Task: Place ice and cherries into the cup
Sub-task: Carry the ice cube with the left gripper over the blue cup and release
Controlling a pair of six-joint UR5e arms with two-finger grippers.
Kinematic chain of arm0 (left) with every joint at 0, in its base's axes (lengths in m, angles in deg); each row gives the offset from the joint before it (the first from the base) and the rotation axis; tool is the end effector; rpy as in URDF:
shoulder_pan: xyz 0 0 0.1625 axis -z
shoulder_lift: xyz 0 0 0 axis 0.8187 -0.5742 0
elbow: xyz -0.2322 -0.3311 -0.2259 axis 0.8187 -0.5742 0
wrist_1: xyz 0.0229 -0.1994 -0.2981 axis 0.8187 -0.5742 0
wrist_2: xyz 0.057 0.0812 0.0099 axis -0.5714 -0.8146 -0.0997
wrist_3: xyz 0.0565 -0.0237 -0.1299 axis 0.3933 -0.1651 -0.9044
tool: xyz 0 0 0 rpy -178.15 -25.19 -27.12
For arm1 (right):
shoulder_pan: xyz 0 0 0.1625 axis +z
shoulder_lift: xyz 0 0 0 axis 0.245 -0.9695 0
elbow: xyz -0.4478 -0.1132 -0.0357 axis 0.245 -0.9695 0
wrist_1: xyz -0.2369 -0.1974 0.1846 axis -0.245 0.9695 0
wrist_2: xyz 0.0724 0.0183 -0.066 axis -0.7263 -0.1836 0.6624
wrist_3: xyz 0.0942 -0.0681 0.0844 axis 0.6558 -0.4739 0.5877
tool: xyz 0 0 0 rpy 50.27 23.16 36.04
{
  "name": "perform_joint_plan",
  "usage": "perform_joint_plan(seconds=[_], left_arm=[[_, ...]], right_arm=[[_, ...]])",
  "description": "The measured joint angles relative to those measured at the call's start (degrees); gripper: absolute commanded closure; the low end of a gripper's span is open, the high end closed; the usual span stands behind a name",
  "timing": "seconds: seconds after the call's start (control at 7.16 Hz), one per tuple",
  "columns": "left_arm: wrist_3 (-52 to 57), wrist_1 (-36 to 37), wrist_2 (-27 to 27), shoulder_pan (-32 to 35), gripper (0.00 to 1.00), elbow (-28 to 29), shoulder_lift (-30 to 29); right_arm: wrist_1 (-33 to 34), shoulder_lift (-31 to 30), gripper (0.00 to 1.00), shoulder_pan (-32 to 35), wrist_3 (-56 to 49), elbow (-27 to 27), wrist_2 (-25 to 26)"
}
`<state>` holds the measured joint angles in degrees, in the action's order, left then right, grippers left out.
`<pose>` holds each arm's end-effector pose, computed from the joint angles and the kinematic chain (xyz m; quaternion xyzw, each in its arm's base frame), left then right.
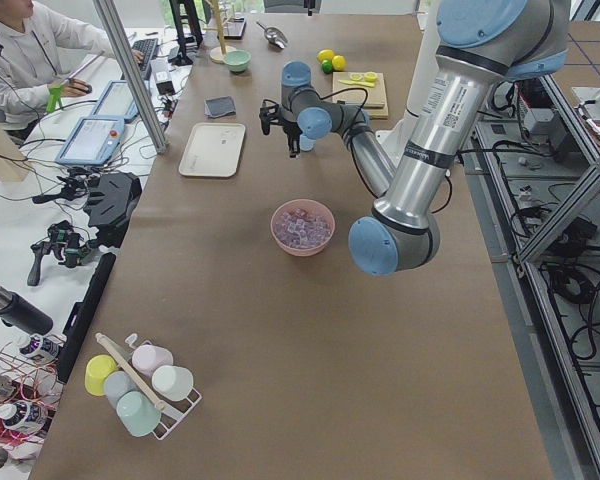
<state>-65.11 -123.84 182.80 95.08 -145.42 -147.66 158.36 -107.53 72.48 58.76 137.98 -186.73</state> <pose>0.4140 -0.4367 0.3169 0.0058 0.4711 -0.0883 0.8776 0.0116 -0.3461 0.7133 0.0922 -0.3799 -0.1052 0.9144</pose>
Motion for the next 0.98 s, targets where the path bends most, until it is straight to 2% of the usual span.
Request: perform_joint_plan(seconds=[0.28,0.42,0.7,0.98], left_arm=[[-2.9,1.0,-5.6,-5.3,1.00,9.2,-11.5],[-4.8,1.0,-6.8,-7.0,1.00,12.1,-15.2],[-6.8,0.9,-9.8,-10.1,1.00,16.4,-20.0],[-7.1,0.6,-11.3,-11.4,1.00,18.7,-21.9]], right_arm=[[0.0,0.1,0.00,-1.4,0.0,0.0,-0.1],[0.0,0.2,0.00,-2.1,0.0,-0.2,-0.2],[-0.1,0.3,0.00,-2.8,0.0,-0.8,-0.5],[-0.1,0.5,0.00,-3.0,0.0,-1.0,-0.6]])
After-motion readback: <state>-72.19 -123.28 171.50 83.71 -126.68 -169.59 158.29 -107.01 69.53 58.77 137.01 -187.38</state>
